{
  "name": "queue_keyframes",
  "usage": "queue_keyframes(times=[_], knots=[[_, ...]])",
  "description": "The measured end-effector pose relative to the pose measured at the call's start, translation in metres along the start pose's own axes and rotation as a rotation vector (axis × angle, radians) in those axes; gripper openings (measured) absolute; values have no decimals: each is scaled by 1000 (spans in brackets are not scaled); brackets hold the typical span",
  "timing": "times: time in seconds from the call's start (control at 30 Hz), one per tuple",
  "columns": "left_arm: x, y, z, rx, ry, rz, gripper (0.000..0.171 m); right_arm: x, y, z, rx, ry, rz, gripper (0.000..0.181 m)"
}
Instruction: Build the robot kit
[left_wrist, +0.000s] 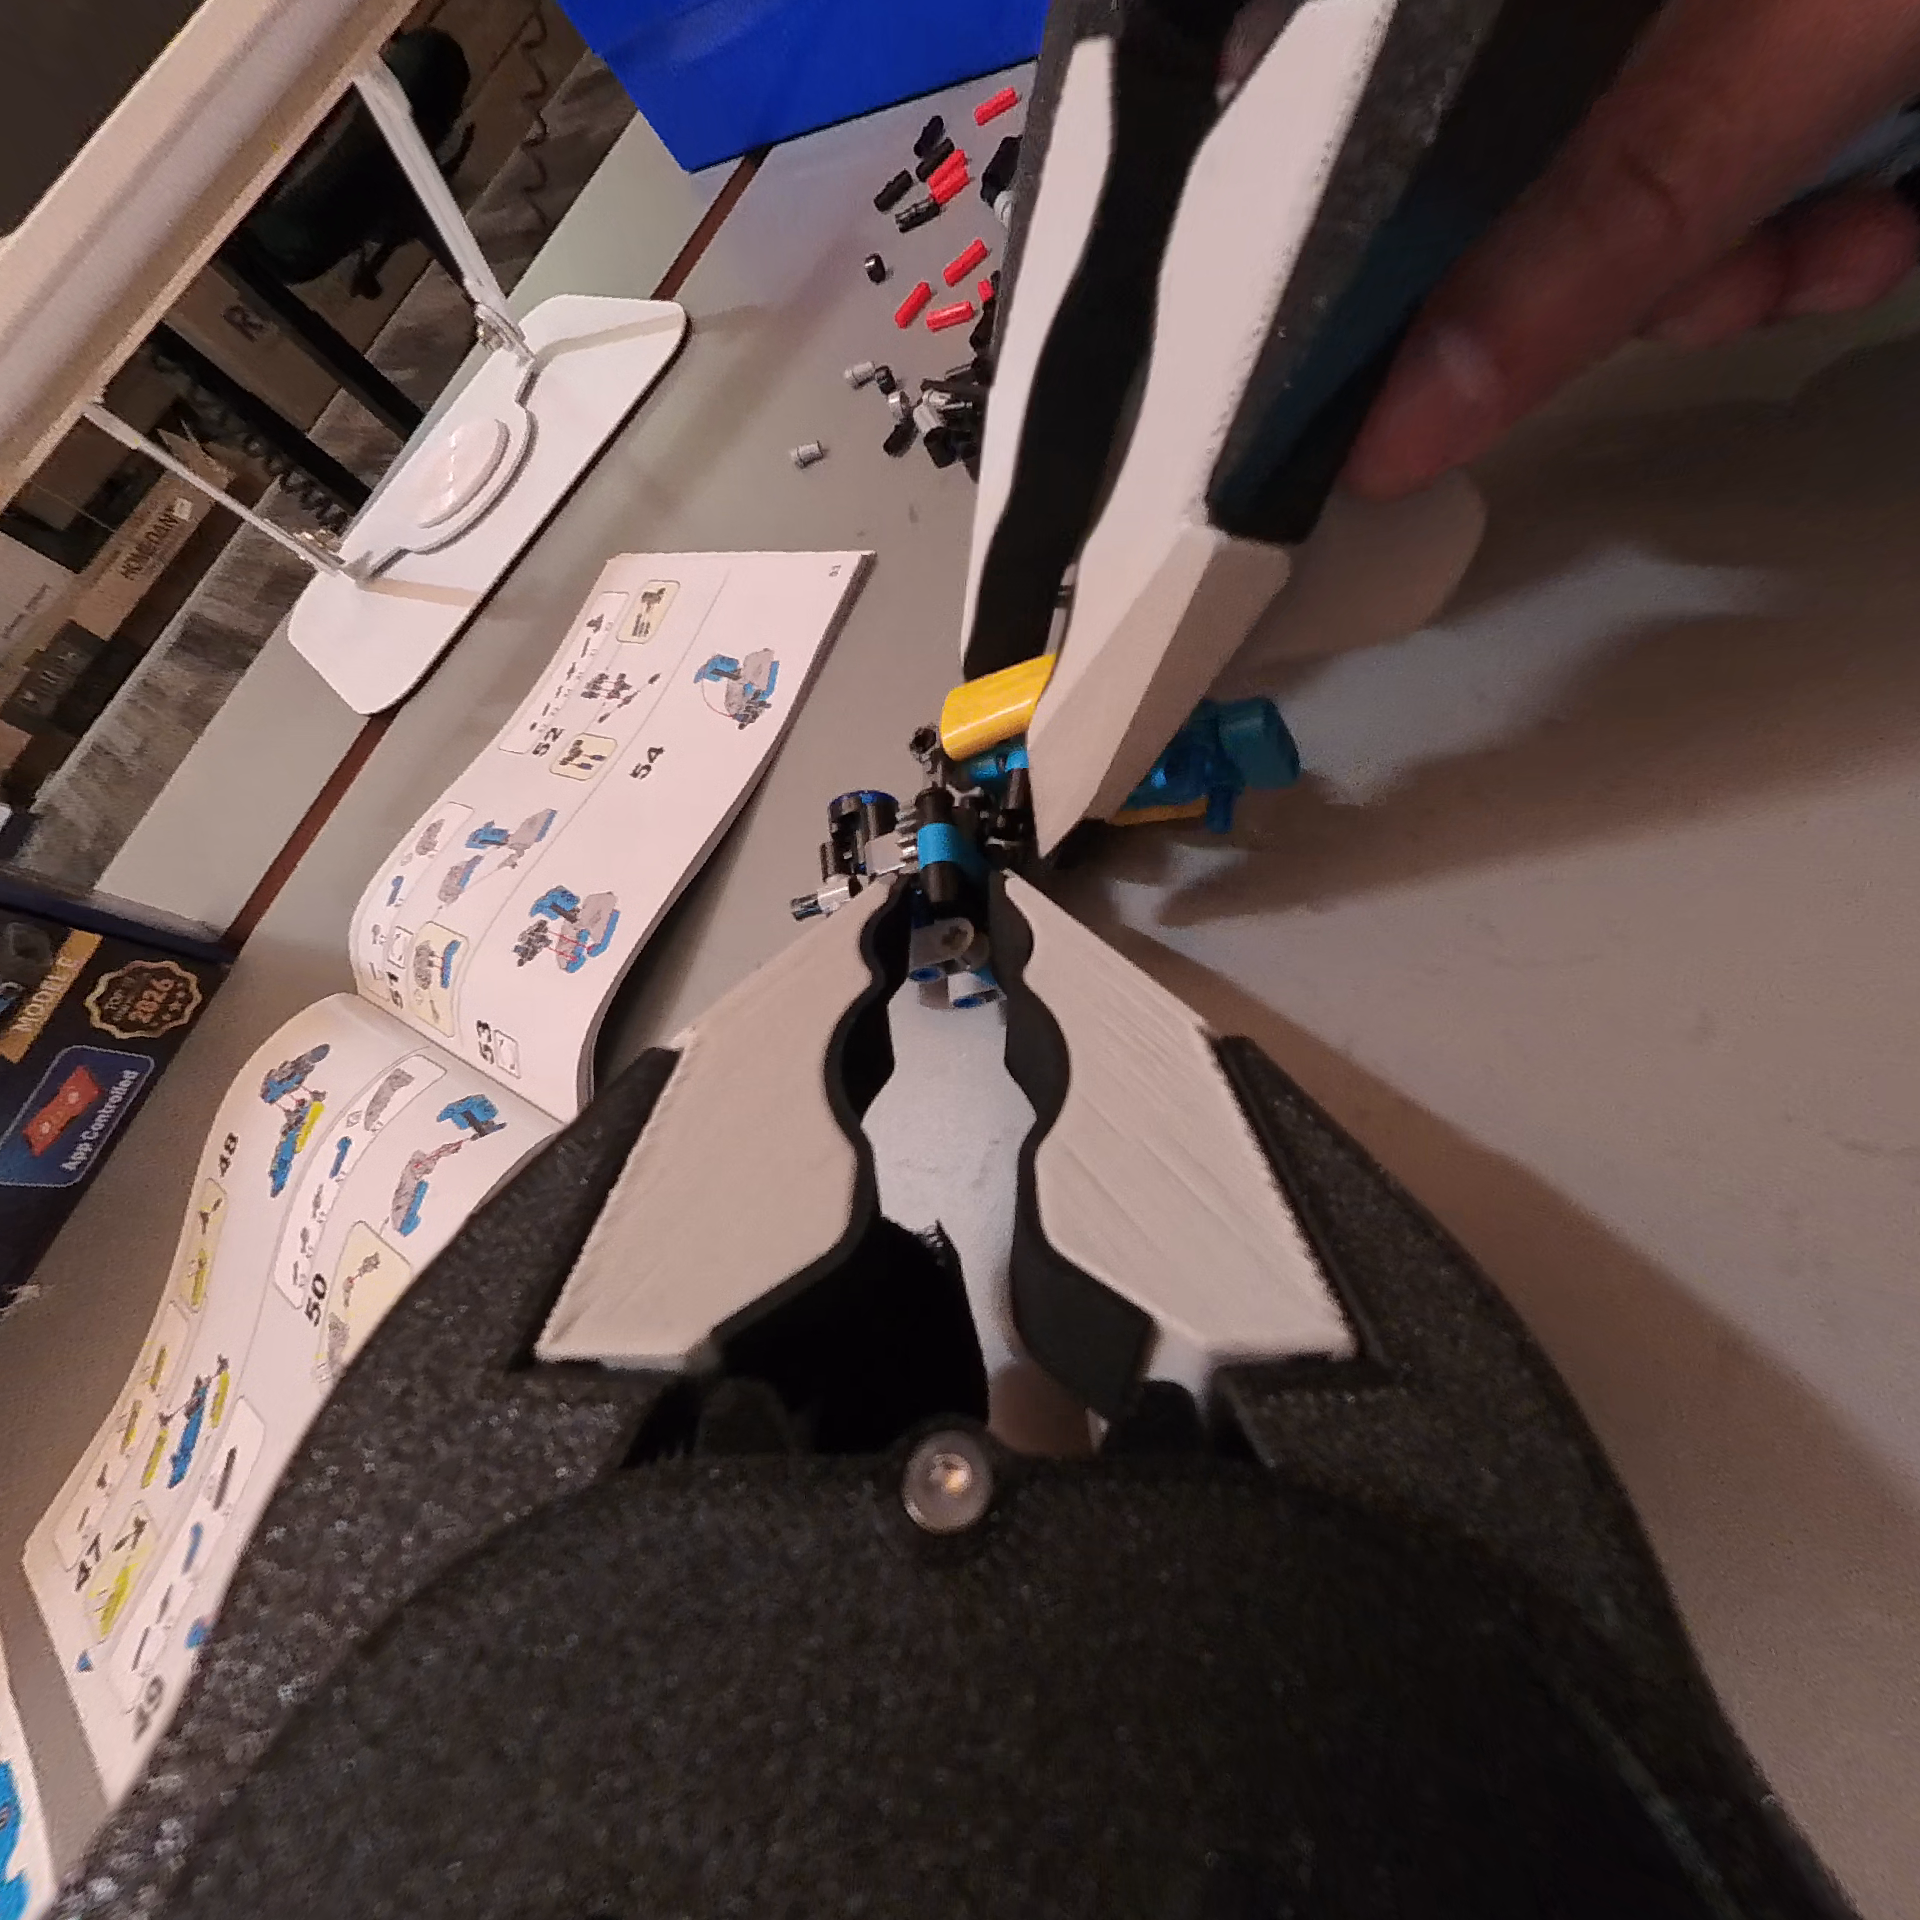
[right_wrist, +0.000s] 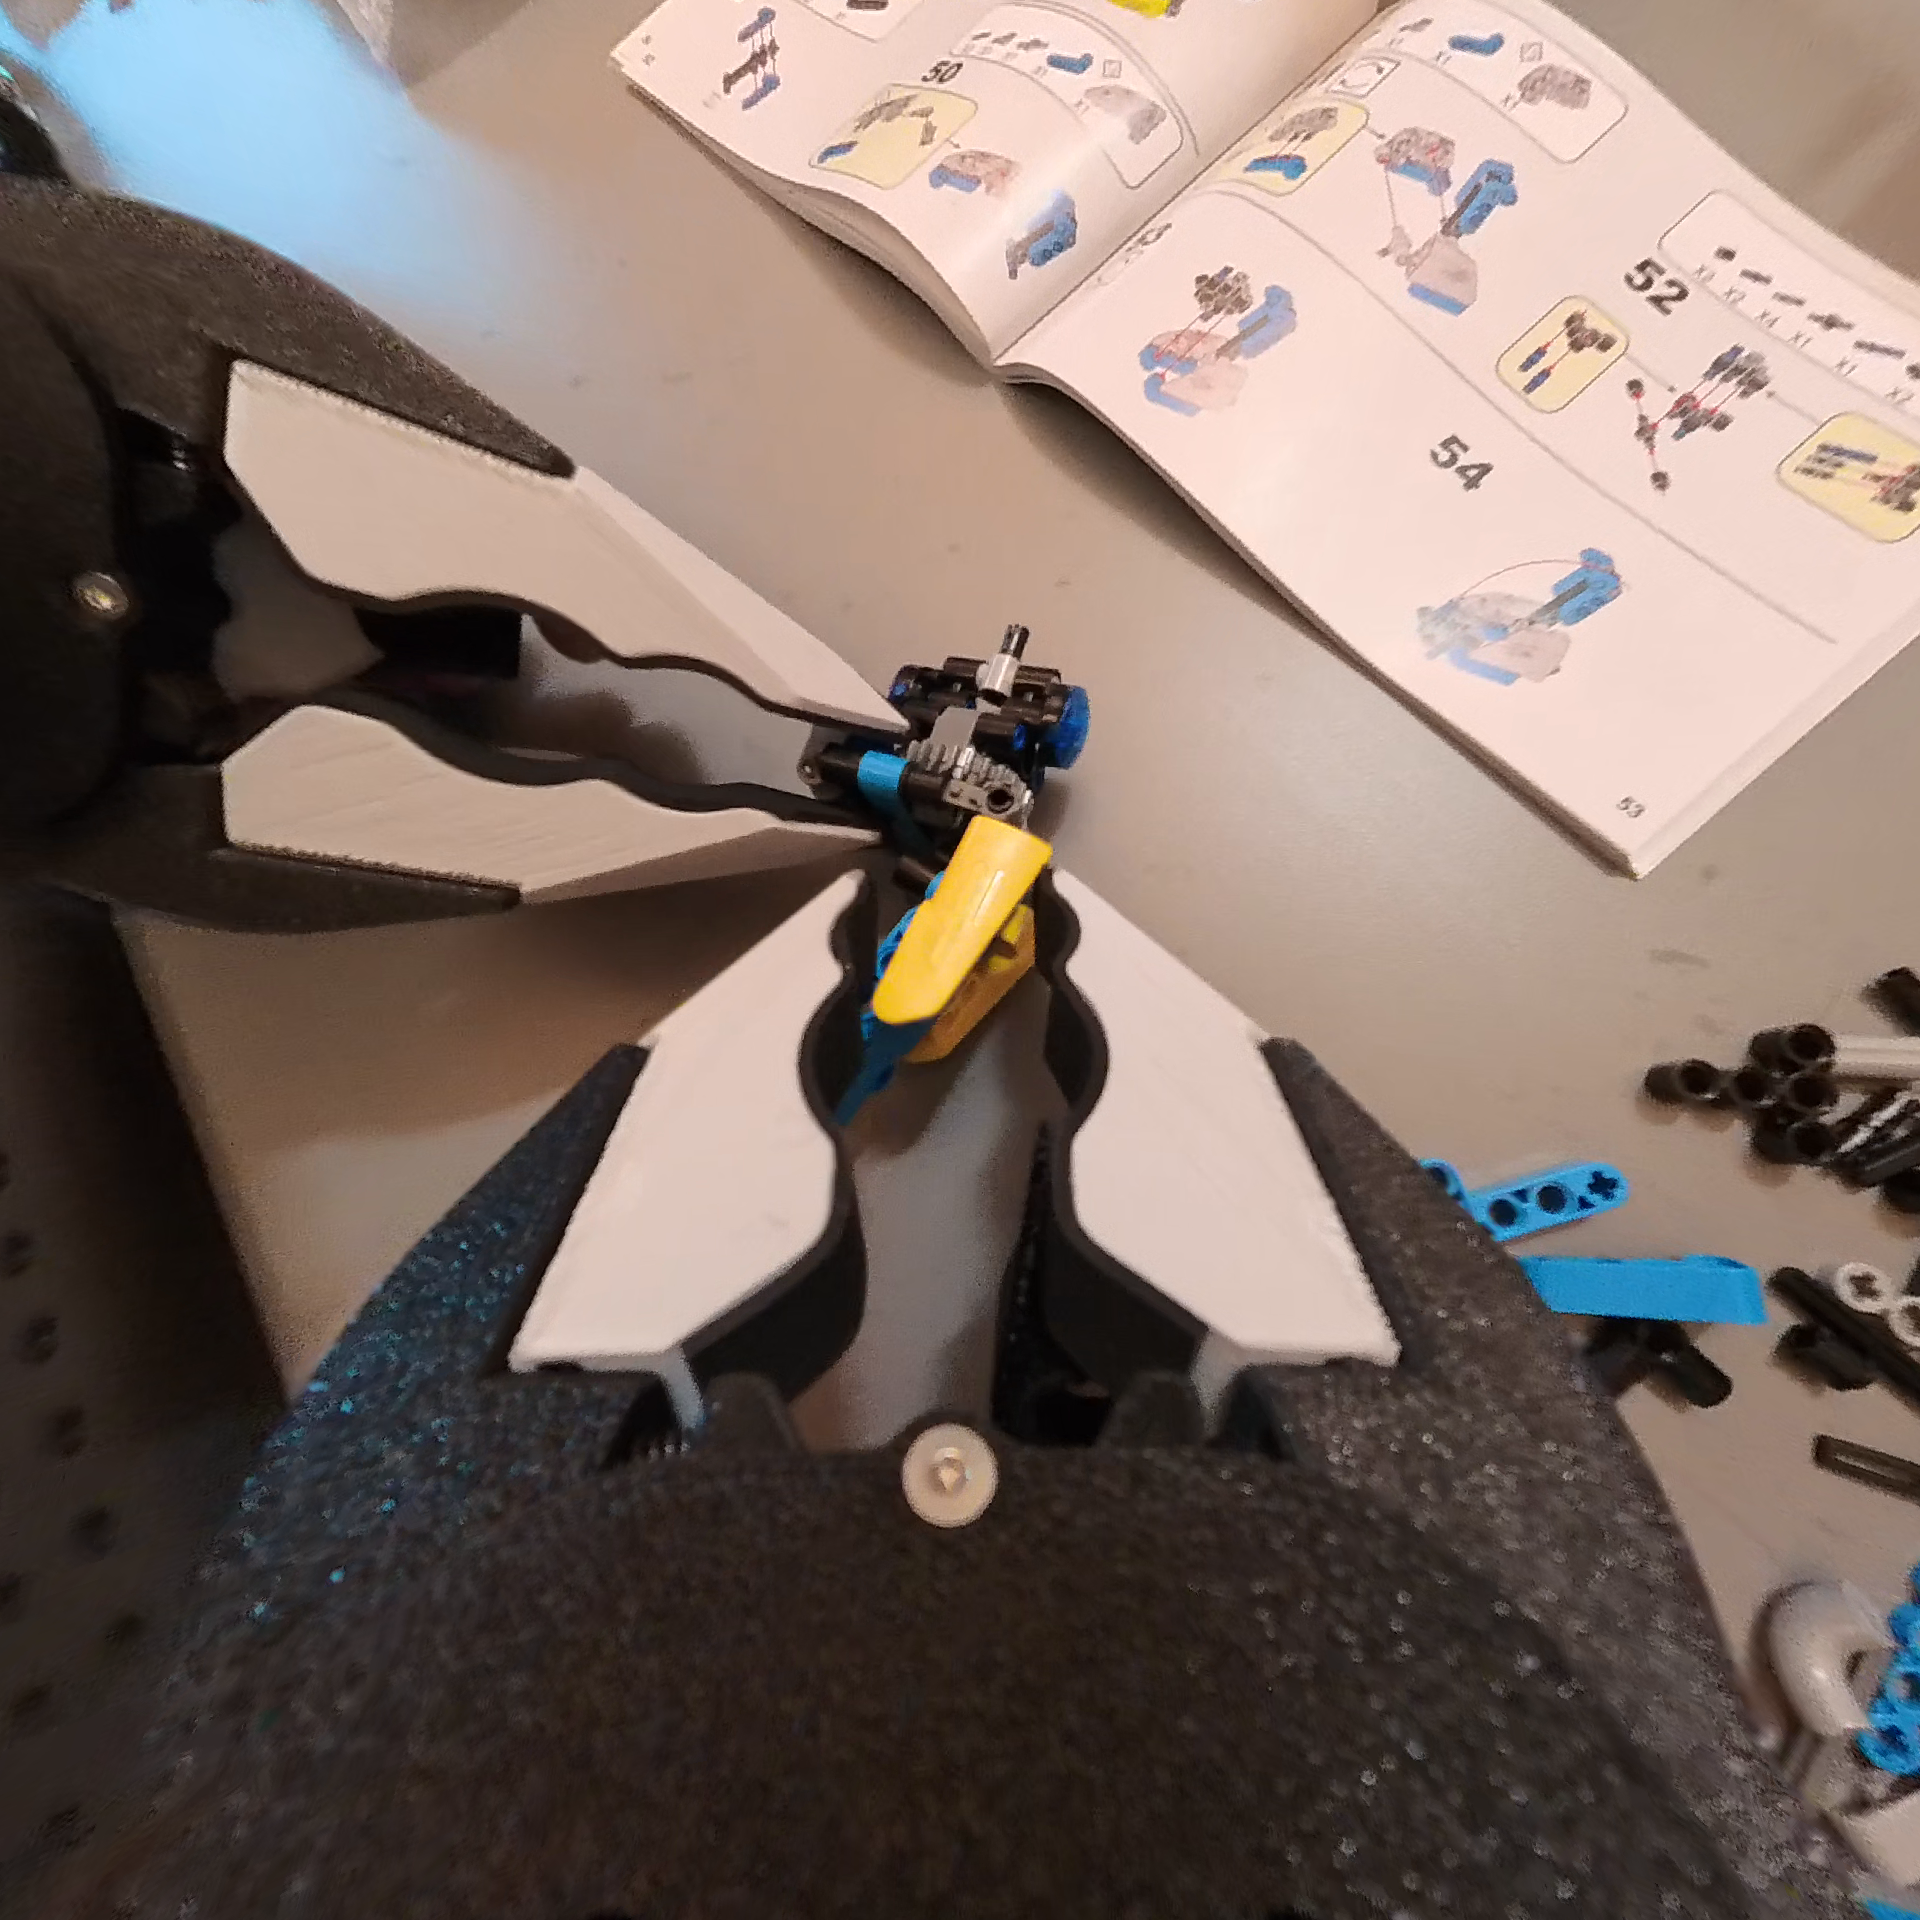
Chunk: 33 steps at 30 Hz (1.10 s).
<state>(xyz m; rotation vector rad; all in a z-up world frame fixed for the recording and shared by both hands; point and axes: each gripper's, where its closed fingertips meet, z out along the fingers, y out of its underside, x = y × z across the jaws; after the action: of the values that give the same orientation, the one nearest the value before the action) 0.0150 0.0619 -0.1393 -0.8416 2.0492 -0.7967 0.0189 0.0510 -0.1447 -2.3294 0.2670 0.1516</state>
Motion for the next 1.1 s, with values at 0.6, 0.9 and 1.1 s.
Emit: queue_keyframes(times=[0.6,0.9,1.1], knots=[[1,-1,1,5,7,4,15,14,-5,-1,24,135,-59,16],[1,-1,0,6,6,5,15,6,-10,-2,113,-105,258,15],[0,-1,0,8,8,9,14,7,-9,1,109,-89,243,15]])
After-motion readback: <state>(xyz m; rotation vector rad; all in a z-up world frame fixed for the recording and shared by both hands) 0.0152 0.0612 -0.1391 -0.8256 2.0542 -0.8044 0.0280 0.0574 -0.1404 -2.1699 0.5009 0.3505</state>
